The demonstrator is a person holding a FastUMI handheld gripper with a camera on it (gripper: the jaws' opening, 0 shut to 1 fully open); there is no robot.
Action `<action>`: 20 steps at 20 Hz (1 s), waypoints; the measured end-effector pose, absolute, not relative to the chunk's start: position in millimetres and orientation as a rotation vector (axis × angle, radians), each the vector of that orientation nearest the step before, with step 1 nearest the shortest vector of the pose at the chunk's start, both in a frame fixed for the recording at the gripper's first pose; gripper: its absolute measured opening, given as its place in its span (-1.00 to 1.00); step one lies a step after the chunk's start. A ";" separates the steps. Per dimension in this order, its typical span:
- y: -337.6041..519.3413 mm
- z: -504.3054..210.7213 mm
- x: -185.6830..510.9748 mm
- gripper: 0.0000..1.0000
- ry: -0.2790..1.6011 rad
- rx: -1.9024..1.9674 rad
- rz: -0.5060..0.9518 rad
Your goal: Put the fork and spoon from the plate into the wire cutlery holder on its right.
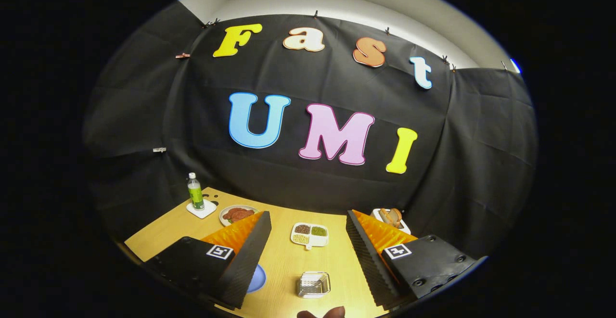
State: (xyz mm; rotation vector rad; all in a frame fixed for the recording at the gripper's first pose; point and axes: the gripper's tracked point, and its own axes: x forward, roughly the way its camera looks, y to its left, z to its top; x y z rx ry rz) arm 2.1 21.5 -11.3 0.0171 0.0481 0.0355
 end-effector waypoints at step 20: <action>206.9 -324.4 14.1 0.54 0.973 0.036 0.344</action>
